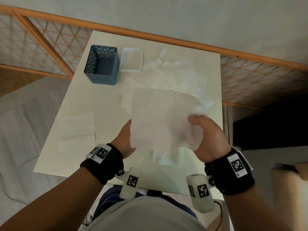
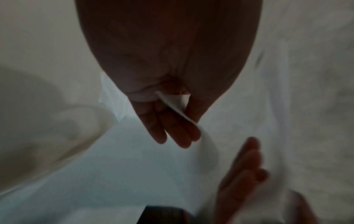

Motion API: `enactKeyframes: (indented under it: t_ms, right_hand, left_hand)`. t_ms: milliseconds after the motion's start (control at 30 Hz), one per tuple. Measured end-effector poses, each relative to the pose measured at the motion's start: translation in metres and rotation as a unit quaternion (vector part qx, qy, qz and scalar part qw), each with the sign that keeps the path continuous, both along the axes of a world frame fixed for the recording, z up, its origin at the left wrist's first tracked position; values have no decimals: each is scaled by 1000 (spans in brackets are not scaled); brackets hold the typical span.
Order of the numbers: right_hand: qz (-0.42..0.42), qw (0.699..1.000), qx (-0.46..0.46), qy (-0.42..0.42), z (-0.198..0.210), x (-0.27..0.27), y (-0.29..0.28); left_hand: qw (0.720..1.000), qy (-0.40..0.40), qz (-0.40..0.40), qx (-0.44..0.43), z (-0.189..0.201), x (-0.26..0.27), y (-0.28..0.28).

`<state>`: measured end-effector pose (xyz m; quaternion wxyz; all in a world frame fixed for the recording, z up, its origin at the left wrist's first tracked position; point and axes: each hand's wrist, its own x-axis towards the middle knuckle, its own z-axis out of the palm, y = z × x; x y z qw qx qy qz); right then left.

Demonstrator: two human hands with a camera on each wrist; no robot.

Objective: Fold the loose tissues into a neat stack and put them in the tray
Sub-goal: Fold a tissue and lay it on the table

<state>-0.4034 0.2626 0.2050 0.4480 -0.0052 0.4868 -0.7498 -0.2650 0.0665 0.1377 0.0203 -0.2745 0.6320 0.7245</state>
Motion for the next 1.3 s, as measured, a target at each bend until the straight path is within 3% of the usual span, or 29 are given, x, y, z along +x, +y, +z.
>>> enactKeyframes:
  t_ms: [200,300,400,467,533,633,733,833,1000,1133,1300]
  right_hand:
    - [-56,997,46,-27,-6,4,-1]
    - [-64,994,89,6,-6,6,-1]
    - [-55,990,118,55,-5,7,0]
    - [-47,989,119,74,-5,7,1]
    - [-44,989,118,83,-6,7,1]
    - [-41,986,128,97,-11,5,4]
    - [-44,984,133,107,-14,0,7]
    - [-50,984,106,135,-14,-14,15]
    - [57,978,67,189,1,-35,23]
    - [146,947,103,267,10,-34,8]
    - [201,937,104,267,8,-23,-4]
  left_hand:
    - [996,83,17,1,17,-10,5]
    - [994,42,74,72,33,-15,4]
    - [990,1,108,86,45,-13,1]
    - [984,-5,94,154,48,-14,-2]
    - [982,-3,78,170,50,-14,-2]
    - [988,9,80,134,51,-12,0]
    - [999,9,44,5,53,-9,-3]
    - [998,3,-14,-63,63,-6,-10]
    - [993,-17,-80,-79,77,-6,-23]
    - [990,-18,-116,-74,84,-11,-30]
    - [990,-26,-112,-82,81,-21,-34]
